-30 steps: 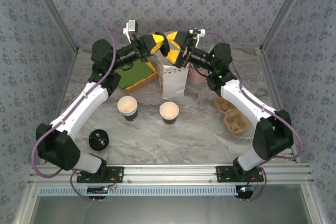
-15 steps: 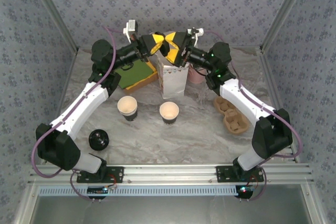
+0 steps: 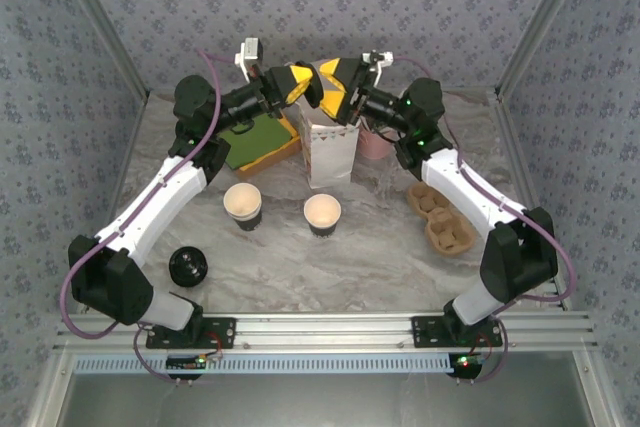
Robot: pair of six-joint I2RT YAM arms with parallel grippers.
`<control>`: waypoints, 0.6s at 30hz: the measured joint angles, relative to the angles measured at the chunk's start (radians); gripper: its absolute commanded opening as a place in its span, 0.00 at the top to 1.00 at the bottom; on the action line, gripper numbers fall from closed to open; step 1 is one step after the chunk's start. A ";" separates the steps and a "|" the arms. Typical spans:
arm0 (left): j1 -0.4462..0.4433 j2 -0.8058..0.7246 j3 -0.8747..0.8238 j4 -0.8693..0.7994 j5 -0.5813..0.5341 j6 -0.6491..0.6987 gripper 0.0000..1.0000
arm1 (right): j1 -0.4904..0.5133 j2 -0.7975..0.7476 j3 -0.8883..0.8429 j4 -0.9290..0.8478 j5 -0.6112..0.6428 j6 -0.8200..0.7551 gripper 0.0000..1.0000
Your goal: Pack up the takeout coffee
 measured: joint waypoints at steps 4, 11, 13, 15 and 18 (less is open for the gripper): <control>0.000 0.001 0.000 0.000 0.000 0.000 1.00 | -0.006 -0.008 0.000 -0.005 0.000 -0.001 0.09; 0.000 0.015 0.000 0.000 0.000 0.000 1.00 | 0.008 -0.009 0.000 -0.006 -0.001 -0.001 0.12; 0.000 0.016 0.001 0.001 0.000 0.000 1.00 | 0.010 -0.009 0.000 -0.010 -0.001 -0.001 0.12; 0.000 0.016 0.001 0.001 0.000 0.000 1.00 | 0.011 -0.009 0.000 -0.011 -0.001 -0.001 0.12; 0.000 0.016 0.001 0.001 0.000 0.000 1.00 | 0.013 -0.009 0.000 -0.014 -0.001 -0.001 0.14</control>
